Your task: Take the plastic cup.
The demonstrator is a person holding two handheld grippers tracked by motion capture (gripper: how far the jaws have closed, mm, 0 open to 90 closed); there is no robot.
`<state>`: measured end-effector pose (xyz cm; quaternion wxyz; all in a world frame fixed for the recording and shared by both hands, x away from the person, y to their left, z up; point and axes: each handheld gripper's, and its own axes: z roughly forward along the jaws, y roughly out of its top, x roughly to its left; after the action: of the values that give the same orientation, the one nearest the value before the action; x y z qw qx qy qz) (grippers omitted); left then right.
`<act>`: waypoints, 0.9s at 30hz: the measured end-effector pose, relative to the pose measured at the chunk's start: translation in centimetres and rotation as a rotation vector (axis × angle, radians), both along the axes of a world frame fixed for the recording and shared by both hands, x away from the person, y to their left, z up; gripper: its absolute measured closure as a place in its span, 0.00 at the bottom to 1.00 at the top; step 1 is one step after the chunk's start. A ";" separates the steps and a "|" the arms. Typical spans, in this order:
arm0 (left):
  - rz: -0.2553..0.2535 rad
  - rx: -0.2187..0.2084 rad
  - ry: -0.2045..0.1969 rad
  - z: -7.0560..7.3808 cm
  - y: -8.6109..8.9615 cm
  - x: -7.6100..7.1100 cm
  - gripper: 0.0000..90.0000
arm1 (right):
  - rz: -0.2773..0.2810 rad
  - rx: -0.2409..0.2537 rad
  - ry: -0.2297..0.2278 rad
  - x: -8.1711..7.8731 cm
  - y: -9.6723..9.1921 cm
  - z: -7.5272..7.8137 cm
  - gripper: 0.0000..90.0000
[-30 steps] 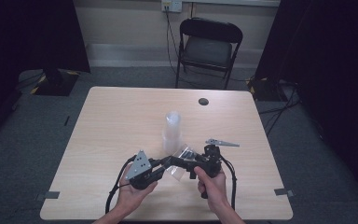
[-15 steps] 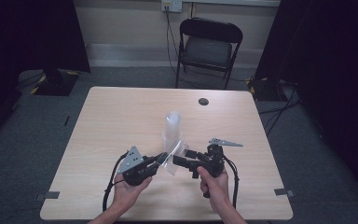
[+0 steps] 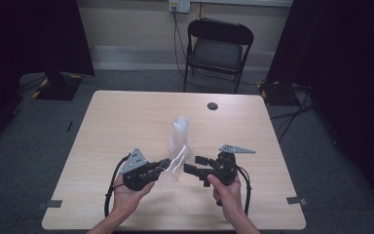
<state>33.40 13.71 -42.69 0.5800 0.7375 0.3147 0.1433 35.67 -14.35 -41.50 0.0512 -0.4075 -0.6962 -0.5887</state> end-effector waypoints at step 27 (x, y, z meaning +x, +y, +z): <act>-0.234 0.159 0.195 2.2 -1.0 0.5 0.97 | 0.054 -0.258 -0.208 -2.2 -2.1 0.9 0.16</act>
<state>33.88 12.72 -40.49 0.4991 0.8233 0.2691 0.0271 33.42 -16.41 -40.58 -0.0580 -0.3289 -0.7783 -0.5318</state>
